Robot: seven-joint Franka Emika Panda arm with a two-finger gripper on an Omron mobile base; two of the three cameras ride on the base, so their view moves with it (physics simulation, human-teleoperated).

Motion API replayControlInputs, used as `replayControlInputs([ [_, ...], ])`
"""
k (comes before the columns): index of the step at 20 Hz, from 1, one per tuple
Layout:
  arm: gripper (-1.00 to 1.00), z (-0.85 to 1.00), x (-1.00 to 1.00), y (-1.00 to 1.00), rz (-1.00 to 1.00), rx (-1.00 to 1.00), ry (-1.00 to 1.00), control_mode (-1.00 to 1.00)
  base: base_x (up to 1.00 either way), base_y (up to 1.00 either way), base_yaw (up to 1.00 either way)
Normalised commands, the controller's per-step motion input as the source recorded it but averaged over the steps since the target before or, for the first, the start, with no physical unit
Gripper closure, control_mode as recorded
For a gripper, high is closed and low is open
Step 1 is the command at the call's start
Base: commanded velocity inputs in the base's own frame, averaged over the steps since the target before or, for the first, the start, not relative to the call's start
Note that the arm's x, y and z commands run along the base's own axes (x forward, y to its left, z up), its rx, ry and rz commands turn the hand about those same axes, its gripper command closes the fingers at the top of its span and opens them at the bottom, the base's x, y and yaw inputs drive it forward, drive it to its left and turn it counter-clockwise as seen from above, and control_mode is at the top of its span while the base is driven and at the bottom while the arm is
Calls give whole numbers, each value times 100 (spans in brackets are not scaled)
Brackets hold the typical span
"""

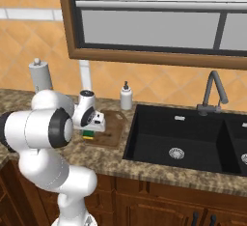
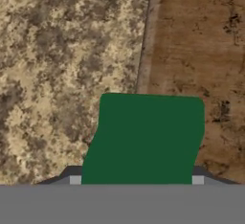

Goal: Pick up the sponge from the counter and clean the cutting board by briefly scrubbing or pressing down on the cutting board. Once finished, release the sponge.

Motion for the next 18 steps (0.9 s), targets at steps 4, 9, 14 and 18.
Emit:
replayControlInputs([
  [4,100,-22,10,-5,0,0,0,-100,0,0,0],
  [9,100,-35,0,0,0,0,-3,-100,0,0,0],
  [14,100,-26,0,-1,0,0,-3,-100,0,0,0],
  [18,100,-3,1,-4,0,-5,-2,-100,0,0,0],
])
